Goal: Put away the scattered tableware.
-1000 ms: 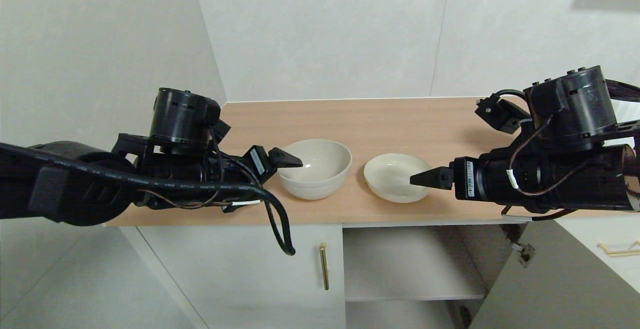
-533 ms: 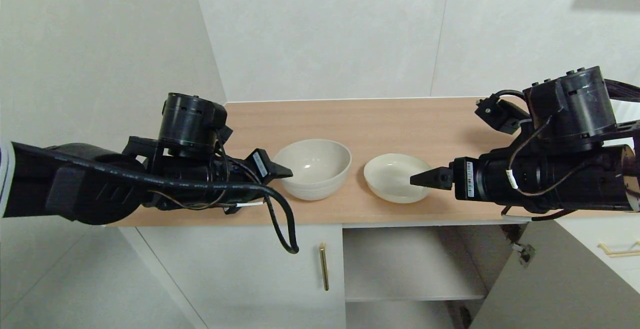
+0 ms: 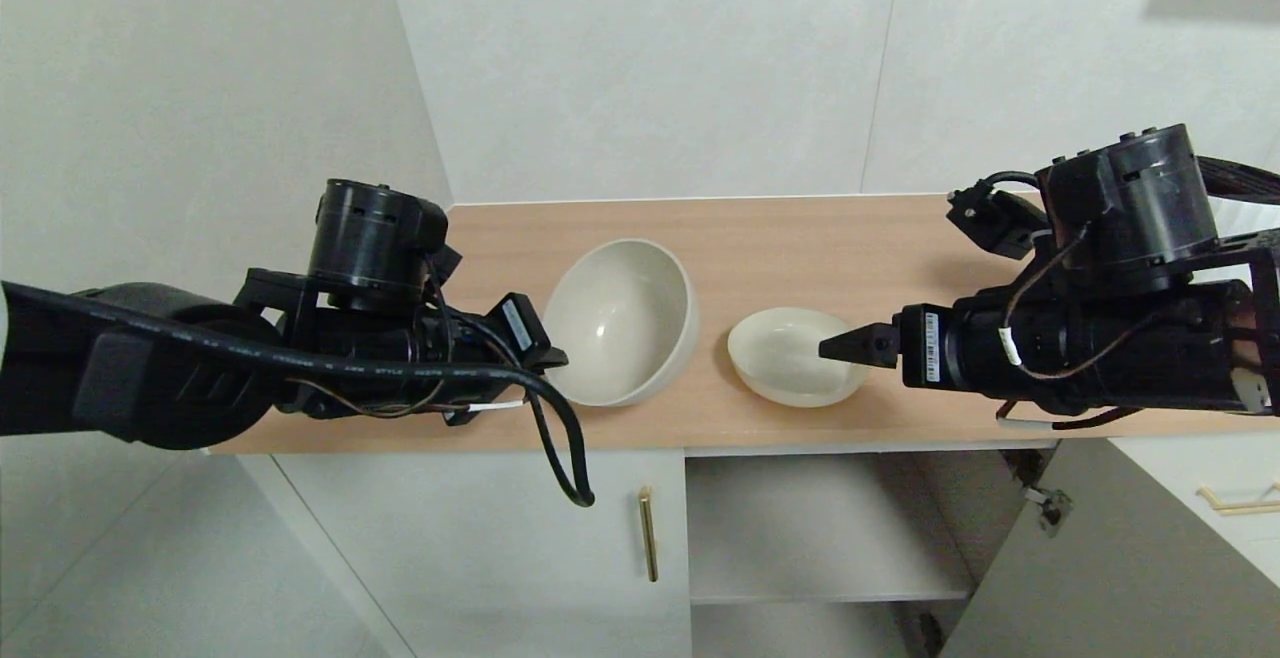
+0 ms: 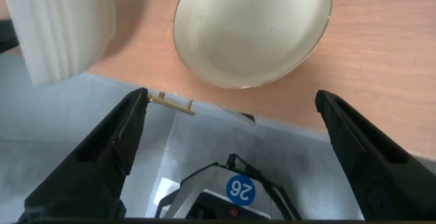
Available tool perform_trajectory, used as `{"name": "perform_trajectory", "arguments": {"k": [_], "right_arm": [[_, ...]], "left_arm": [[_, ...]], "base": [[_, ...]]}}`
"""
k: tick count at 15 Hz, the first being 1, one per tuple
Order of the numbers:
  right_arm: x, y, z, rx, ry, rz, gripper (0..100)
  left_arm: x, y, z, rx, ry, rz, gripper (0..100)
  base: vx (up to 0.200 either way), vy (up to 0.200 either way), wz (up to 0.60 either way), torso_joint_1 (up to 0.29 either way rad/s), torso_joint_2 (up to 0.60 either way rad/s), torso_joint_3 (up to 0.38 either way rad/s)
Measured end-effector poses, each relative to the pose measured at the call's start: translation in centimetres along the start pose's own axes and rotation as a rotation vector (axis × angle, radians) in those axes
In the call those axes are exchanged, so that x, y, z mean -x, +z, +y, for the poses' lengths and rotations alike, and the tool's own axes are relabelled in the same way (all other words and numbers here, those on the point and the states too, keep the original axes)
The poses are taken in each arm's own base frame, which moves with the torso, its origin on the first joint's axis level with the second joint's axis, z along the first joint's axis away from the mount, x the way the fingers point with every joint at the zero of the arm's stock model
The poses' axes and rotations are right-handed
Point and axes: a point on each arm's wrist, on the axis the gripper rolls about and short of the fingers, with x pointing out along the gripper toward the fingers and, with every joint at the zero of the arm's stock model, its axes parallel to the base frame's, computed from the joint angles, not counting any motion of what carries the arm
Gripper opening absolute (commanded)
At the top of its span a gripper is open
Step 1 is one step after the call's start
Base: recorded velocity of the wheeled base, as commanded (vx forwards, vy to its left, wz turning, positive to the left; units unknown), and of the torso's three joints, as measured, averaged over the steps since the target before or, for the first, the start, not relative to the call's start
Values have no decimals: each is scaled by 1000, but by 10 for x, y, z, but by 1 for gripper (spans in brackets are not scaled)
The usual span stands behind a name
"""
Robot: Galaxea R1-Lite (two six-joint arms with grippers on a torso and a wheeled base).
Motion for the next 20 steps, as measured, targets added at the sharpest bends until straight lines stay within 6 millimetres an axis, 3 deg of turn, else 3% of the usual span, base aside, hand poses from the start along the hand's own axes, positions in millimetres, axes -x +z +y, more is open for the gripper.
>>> {"name": "perform_trajectory", "arguments": {"k": [5,9,15,16,20], "right_arm": [[-41,1,-4,9,-286,-55,100],[-64,-6,-8,17,-330,-20,100],[-75,-11,-11,23,-344,8,100],[-76,-12,-11,22,-346,9,0],[-77,-11,-12,18,-347,6,0]], "left_arm": [[6,1,-2,-2,-12,-12,0],[8,1,-3,-2,-14,-14,0],[9,2,-3,-2,-16,-17,0],[9,2,-3,-2,-16,-17,0],[9,2,-3,-2,-16,-17,0]], "base": [[0,0,0,0,0,0],[0,0,0,0,0,0],[0,0,0,0,0,0],[0,0,0,0,0,0],[0,0,0,0,0,0]]}}
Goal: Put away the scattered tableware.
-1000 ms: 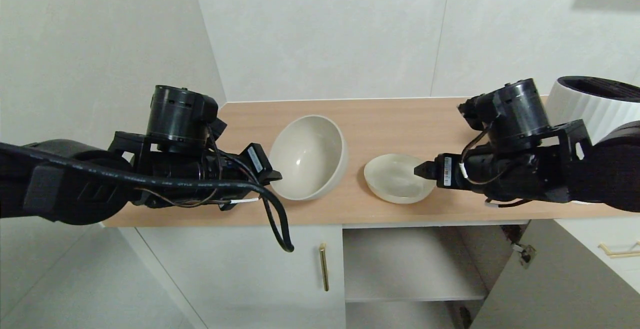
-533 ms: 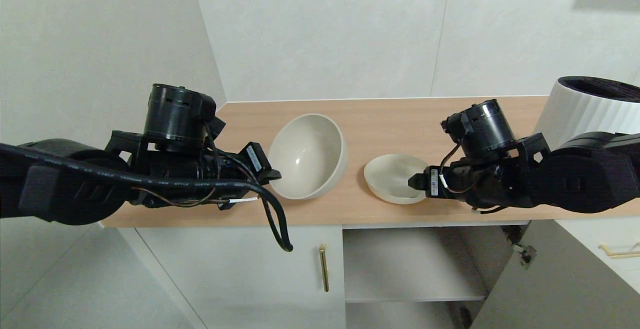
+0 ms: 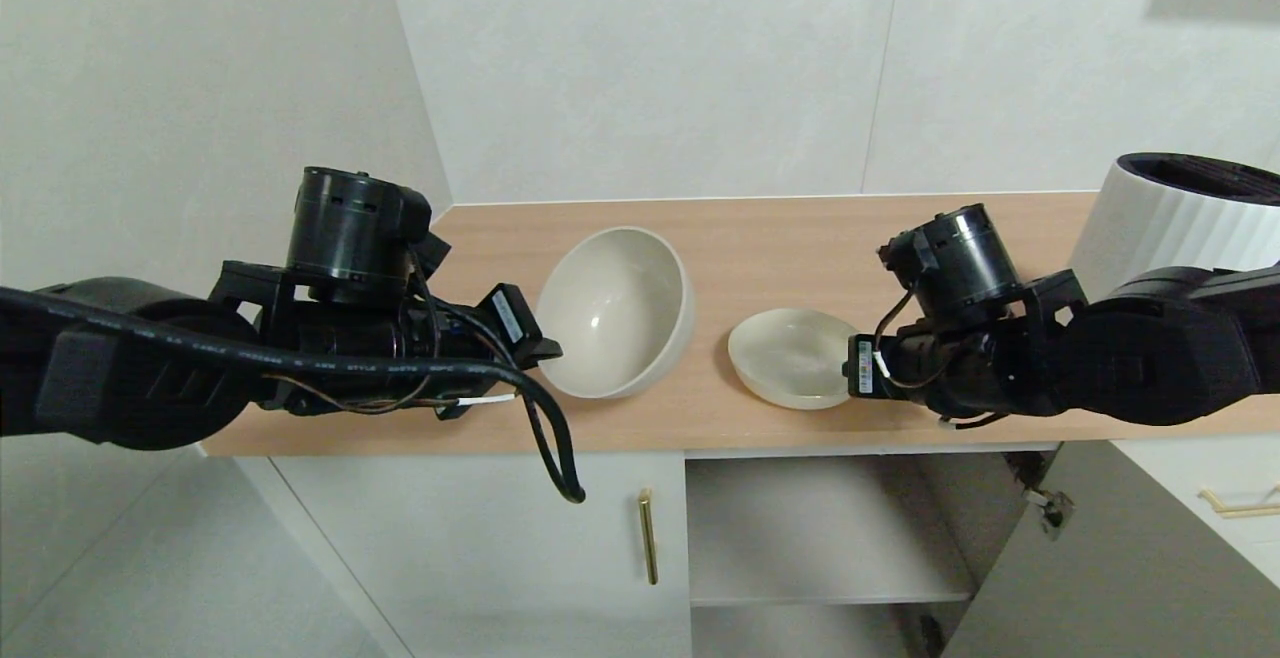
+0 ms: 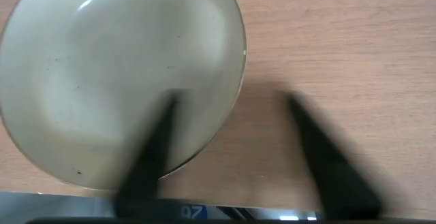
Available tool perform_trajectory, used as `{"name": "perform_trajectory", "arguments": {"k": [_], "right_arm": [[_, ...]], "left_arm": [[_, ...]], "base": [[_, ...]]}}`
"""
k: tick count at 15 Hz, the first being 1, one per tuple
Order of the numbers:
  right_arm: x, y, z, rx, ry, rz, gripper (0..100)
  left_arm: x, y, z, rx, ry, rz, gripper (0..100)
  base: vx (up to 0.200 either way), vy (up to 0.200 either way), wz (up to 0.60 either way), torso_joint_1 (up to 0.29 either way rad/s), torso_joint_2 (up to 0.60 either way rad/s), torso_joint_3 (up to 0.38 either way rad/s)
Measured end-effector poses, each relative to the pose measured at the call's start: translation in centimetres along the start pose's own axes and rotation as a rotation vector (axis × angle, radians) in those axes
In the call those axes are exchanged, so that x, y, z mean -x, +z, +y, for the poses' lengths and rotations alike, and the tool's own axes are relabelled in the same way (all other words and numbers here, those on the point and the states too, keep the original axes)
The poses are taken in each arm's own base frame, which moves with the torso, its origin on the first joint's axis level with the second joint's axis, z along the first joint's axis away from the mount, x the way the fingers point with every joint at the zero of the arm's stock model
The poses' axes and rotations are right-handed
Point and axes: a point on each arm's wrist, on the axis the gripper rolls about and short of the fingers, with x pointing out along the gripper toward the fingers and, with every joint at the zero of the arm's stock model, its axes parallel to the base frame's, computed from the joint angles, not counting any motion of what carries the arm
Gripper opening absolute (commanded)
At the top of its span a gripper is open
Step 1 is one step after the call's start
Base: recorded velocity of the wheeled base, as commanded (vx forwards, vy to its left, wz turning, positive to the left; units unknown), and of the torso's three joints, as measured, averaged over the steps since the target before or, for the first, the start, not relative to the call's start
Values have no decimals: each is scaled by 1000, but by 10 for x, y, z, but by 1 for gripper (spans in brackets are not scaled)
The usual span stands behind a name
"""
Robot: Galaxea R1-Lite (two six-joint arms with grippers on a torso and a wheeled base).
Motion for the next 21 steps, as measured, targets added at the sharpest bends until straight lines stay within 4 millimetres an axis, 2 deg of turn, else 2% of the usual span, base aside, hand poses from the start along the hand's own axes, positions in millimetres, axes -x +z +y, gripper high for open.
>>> {"name": "perform_trajectory", "arguments": {"k": [5,9,15,18,21], "right_arm": [[2,1,0,-4,3,-5,0],[26,5,-6,-9,31,-17,0],[96,-3,-26,34,234,164,0],[112,-16,-37,51,244,183,0],[118,-26,-42,78,249,191,0]], "left_arm": [[0,0,0,-3,0,1,0],[12,0,-2,-11,-5,-4,0],[51,-12,6,-194,48,41,0],[74,-24,13,-321,101,119,0],[94,-38,14,-418,120,201,0]], "base": [[0,0,0,0,0,0],[0,0,0,0,0,0],[0,0,0,0,0,0],[0,0,0,0,0,0],[0,0,0,0,0,0]]}}
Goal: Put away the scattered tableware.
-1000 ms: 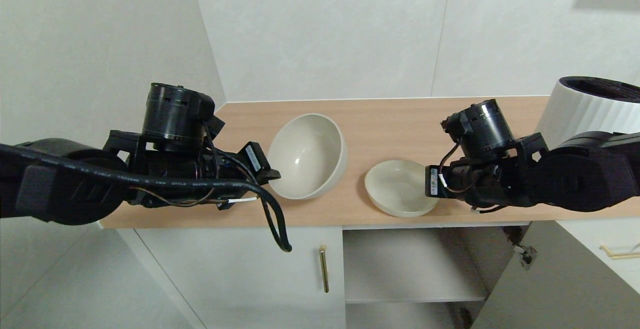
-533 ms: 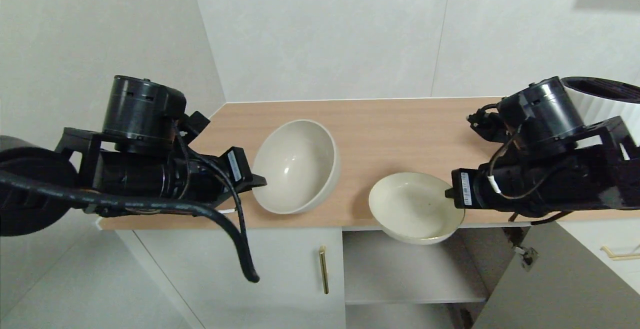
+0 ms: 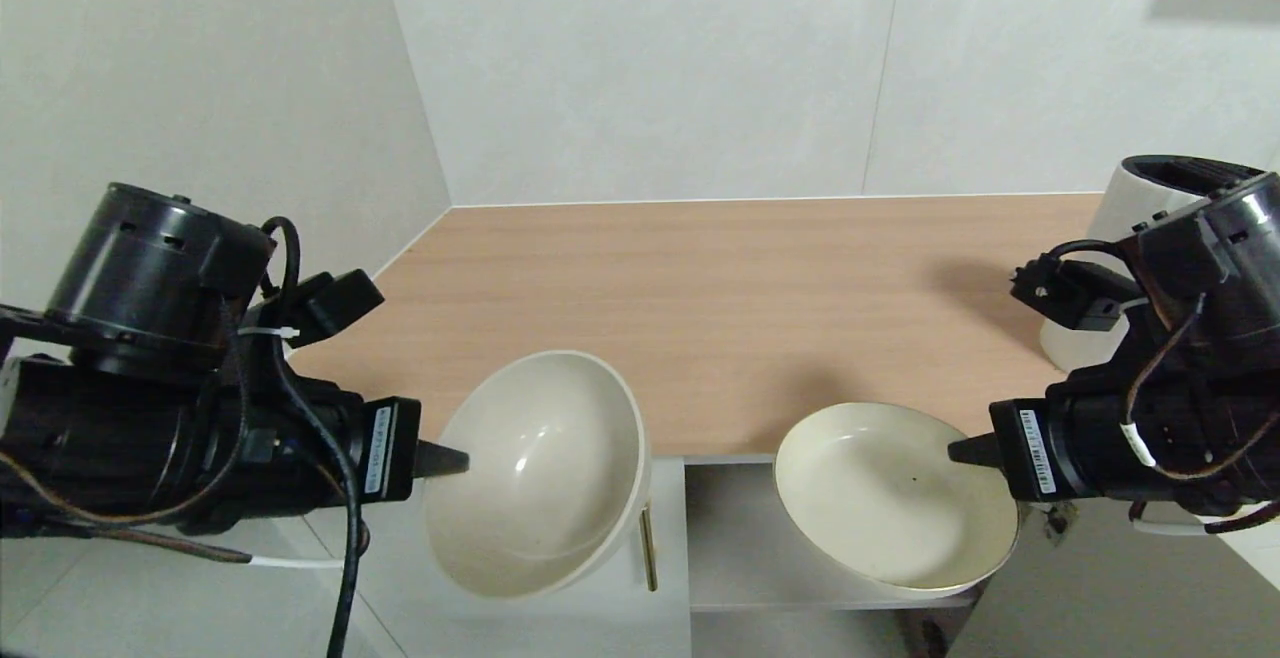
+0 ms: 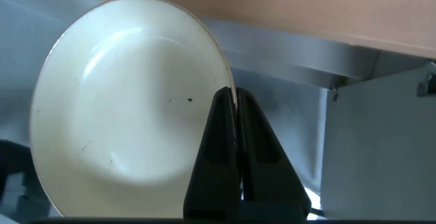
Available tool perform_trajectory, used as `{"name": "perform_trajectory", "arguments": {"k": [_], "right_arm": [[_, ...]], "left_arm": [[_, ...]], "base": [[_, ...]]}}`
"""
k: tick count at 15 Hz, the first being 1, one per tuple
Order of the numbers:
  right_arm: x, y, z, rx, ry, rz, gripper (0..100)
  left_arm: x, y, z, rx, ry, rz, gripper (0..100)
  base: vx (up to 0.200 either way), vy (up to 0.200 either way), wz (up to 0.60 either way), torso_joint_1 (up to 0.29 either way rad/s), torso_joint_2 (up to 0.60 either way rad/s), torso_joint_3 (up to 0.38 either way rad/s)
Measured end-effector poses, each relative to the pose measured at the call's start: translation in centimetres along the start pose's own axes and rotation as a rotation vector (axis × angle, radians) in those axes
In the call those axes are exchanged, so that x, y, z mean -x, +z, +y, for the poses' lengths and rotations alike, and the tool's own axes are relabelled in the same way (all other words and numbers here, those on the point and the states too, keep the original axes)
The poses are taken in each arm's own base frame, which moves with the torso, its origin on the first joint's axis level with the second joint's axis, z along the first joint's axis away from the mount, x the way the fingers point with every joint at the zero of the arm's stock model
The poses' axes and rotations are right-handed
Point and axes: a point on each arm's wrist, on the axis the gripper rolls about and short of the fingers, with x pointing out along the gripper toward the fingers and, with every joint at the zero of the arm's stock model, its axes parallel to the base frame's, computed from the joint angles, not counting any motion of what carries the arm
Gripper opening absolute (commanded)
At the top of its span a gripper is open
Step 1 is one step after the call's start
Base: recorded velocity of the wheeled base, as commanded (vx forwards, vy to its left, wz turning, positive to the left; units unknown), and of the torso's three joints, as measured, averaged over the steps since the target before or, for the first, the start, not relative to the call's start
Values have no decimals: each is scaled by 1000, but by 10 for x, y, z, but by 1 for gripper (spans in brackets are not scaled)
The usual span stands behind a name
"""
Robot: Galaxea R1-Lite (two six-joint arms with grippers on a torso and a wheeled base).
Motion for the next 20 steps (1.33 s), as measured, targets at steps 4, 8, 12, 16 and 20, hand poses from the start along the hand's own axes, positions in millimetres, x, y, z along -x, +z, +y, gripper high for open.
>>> {"name": "perform_trajectory", "arguments": {"k": [4,8,12,16,20], "right_arm": [[-1,-6,-1,27,-3,15,0],[-4,-8,1,35,-1,28,0],[-5,-9,1,36,-3,33,0],[-7,-16,4,64,7,57,0],[-8,-21,7,90,16,75,0]], "left_arm": [[8,-6,-6,-40,-25,-4,0],[7,-9,-8,-51,-32,10,0],[8,-10,-8,-57,-32,12,0],[8,-16,-7,-106,-26,43,0],[9,-21,-11,-129,-40,54,0]], "base": [[0,0,0,0,0,0],[0,0,0,0,0,0],[0,0,0,-12,15,14],[0,0,0,-146,366,217],[0,0,0,-171,466,281]]}}
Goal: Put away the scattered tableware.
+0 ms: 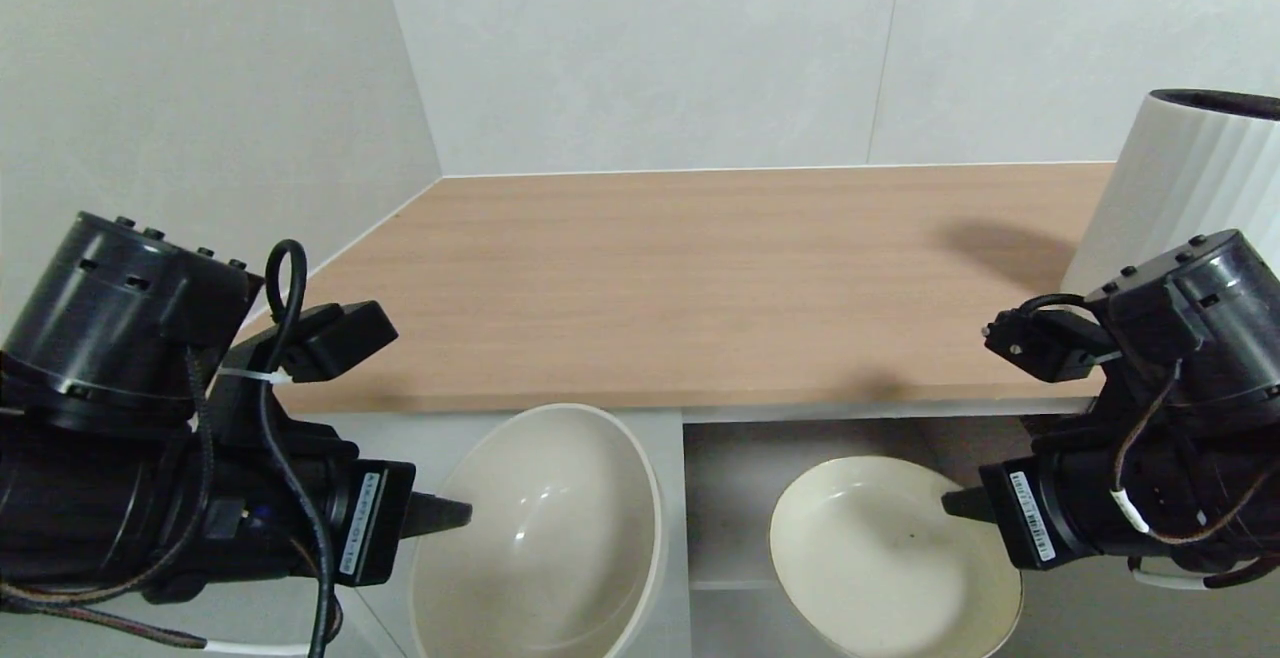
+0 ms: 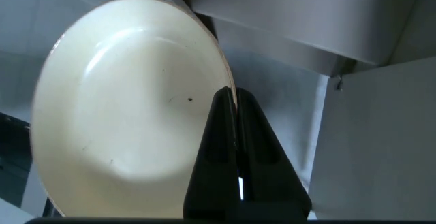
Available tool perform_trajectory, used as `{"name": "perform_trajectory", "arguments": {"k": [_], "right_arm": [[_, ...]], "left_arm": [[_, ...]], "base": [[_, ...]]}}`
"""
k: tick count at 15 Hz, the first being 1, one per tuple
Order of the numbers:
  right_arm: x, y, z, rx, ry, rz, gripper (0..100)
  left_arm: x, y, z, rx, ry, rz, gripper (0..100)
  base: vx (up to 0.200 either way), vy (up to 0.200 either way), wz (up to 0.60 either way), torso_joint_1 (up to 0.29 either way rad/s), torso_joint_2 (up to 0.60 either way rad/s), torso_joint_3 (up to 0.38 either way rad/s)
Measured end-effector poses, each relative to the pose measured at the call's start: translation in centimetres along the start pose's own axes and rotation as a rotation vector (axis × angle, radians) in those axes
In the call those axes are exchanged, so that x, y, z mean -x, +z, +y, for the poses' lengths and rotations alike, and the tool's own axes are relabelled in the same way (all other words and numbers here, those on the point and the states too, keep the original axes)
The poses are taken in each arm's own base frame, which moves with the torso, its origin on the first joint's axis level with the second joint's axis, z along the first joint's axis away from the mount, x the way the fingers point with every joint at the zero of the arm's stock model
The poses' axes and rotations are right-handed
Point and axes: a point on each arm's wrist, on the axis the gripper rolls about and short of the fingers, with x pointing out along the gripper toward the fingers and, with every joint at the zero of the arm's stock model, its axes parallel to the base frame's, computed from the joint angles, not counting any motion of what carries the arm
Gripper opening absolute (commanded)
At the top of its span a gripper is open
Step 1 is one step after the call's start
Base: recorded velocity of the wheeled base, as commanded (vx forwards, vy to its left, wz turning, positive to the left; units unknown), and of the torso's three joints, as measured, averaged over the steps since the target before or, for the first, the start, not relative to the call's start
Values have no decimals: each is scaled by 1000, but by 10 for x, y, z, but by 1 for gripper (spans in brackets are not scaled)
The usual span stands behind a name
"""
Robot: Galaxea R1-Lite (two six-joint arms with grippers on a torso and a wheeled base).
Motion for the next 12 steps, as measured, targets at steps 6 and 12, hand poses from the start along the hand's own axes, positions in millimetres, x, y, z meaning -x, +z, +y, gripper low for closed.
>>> {"name": "perform_trajectory", "arguments": {"k": [6,12], "right_arm": [[-5,-6,1,33,-2,31,0],[-10,-11,5,54,2,58,0]], "left_arm": [[-1,-2,0,-9,1,6,0],[-2,-2,0,-9,1,8,0]], "base": [[0,0,0,-151,464,309],[0,0,0,-56,243,180]]}}
